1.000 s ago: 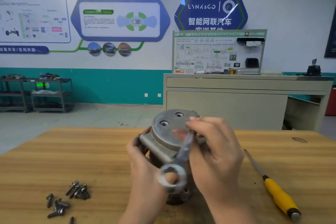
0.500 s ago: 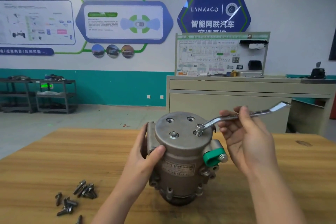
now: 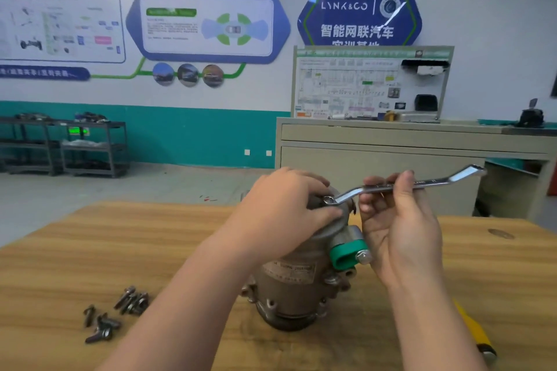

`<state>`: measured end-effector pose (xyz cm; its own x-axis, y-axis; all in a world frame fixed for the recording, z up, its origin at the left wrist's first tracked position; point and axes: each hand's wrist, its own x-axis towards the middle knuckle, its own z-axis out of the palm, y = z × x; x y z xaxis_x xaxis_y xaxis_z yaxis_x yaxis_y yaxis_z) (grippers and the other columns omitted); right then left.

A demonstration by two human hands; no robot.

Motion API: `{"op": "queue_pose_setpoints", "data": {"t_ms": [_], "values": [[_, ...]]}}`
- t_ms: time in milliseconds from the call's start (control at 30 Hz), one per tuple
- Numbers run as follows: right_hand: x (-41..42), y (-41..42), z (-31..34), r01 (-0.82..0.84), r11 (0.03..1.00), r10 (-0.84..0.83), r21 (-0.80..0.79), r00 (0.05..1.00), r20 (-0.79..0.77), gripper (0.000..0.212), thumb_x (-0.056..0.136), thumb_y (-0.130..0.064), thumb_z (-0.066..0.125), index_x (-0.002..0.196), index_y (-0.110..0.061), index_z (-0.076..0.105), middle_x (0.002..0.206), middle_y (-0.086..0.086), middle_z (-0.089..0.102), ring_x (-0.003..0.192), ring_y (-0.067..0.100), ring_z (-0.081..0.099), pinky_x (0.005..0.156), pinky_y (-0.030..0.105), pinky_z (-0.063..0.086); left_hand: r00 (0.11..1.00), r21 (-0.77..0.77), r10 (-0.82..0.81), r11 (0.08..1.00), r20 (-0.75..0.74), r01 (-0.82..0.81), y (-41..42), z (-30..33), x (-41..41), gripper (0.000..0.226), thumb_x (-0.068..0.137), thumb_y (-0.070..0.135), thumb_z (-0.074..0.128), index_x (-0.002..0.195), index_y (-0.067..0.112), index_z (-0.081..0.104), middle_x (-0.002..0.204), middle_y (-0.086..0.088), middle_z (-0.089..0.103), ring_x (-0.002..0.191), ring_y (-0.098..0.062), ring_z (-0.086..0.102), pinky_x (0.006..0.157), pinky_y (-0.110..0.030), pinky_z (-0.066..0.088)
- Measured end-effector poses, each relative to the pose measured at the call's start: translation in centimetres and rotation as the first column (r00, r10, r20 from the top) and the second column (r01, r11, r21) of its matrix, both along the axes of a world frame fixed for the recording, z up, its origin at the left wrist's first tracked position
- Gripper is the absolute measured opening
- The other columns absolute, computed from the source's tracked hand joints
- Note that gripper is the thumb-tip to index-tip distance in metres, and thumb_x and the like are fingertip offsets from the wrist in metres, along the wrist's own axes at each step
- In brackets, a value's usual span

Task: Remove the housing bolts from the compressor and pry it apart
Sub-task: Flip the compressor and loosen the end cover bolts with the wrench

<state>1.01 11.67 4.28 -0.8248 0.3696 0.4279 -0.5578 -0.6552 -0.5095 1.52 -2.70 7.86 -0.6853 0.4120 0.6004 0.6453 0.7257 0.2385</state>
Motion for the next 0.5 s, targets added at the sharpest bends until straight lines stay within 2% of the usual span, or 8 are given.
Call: {"op": "queue_pose_setpoints", "data": {"t_ms": [67, 133, 167, 233, 300, 400, 433, 500], "values": [[0.3, 0.1, 0.2, -0.041, 0.999, 0.039, -0.036, 0.998, -0.039, 0.020, 0.096, -0.028, 0.045, 0.084, -0.014, 0.052, 0.069, 0.005, 0.069, 0.056, 0.010, 0.062, 0.052, 0.018, 0.050, 0.998, 0.105, -0.046, 0.993, -0.030, 0.049, 0.2, 0.0, -0.1, 0.030, 0.088, 0.034, 0.065, 0.116, 0.023, 0.069, 0.128, 0.015, 0.060, 0.118, -0.004, 0.050, 0.101, -0.017, 0.034], [0.6, 0.3, 0.6, -0.104, 0.992, 0.096, -0.073, 0.991, -0.097, 0.017, 0.090, -0.029, 0.048, 0.085, -0.014, 0.053, 0.073, 0.005, 0.071, 0.059, 0.009, 0.064, 0.054, 0.017, 0.051, 0.996, 0.264, -0.047, 0.962, -0.071, 0.064, 0.4, 0.0, 0.3, 0.030, 0.087, 0.035, 0.067, 0.114, 0.024, 0.068, 0.118, 0.019, 0.063, 0.106, 0.004, 0.053, 0.084, -0.001, 0.032], [0.8, 0.3, 0.7, -0.136, 0.987, 0.125, -0.085, 0.985, -0.120, 0.016, 0.088, -0.029, 0.050, 0.086, -0.013, 0.054, 0.076, 0.005, 0.072, 0.060, 0.009, 0.065, 0.056, 0.017, 0.052, 0.995, 0.324, -0.048, 0.943, -0.084, 0.073, 0.5, 0.1, 0.5, 0.028, 0.086, 0.036, 0.067, 0.113, 0.025, 0.067, 0.110, 0.022, 0.063, 0.099, 0.007, 0.054, 0.080, 0.002, 0.032], [1.1, -0.2, 0.8, -0.184, 0.977, 0.169, -0.106, 0.977, -0.133, 0.019, 0.084, -0.028, 0.052, 0.091, -0.010, 0.056, 0.082, 0.007, 0.073, 0.064, 0.009, 0.067, 0.058, 0.016, 0.053, 0.992, 0.383, -0.069, 0.918, -0.106, 0.105, 0.3, 0.5, 0.6, 0.018, 0.086, 0.035, 0.067, 0.104, 0.028, 0.066, 0.092, 0.026, 0.064, 0.092, 0.009, 0.058, 0.076, 0.002, 0.036], [1.5, -0.8, 0.9, -0.223, 0.964, 0.207, -0.144, 0.971, -0.120, 0.025, 0.081, -0.025, 0.054, 0.096, -0.005, 0.057, 0.083, 0.010, 0.074, 0.066, 0.011, 0.069, 0.058, 0.016, 0.054, 0.989, 0.380, -0.065, 0.918, -0.132, 0.111, -0.5, 0.7, 0.7, 0.011, 0.087, 0.030, 0.067, 0.095, 0.031, 0.061, 0.081, 0.024, 0.064, 0.085, 0.007, 0.061, 0.072, 0.000, 0.039], [2.1, -0.8, 1.3, -0.330, 0.900, 0.291, -0.285, 0.941, -0.170, 0.023, 0.080, -0.021, 0.055, 0.079, -0.002, 0.068, 0.080, 0.012, 0.073, 0.067, 0.013, 0.071, 0.056, 0.016, 0.055, 0.984, 0.409, 0.015, 0.910, -0.176, 0.059, -2.9, 0.2, 0.6, 0.013, 0.087, 0.021, 0.067, 0.090, 0.031, 0.059, 0.072, 0.020, 0.064, 0.071, 0.004, 0.063, 0.066, -0.003, 0.044], [2.4, -0.7, 1.6, -0.332, 0.897, 0.286, -0.292, 0.939, -0.188, 0.024, 0.080, -0.022, 0.056, 0.075, -0.003, 0.068, 0.078, 0.011, 0.072, 0.067, 0.013, 0.071, 0.056, 0.016, 0.055, 0.982, 0.463, 0.070, 0.886, -0.175, 0.020, -4.3, -0.2, 0.3, 0.013, 0.087, 0.019, 0.066, 0.089, 0.031, 0.060, 0.072, 0.018, 0.065, 0.068, 0.002, 0.064, 0.064, -0.005, 0.046], [2.8, -0.6, 1.7, -0.215, 0.961, 0.182, -0.176, 0.965, -0.186, 0.018, 0.082, -0.023, 0.054, 0.080, -0.006, 0.061, 0.076, 0.009, 0.073, 0.065, 0.013, 0.070, 0.057, 0.017, 0.055, 0.973, 0.566, 0.216, 0.814, -0.086, -0.131, -8.1, -1.6, -0.7, 0.009, 0.090, 0.021, 0.063, 0.089, 0.030, 0.063, 0.076, 0.015, 0.068, 0.064, -0.001, 0.065, 0.062, -0.016, 0.052]]}}
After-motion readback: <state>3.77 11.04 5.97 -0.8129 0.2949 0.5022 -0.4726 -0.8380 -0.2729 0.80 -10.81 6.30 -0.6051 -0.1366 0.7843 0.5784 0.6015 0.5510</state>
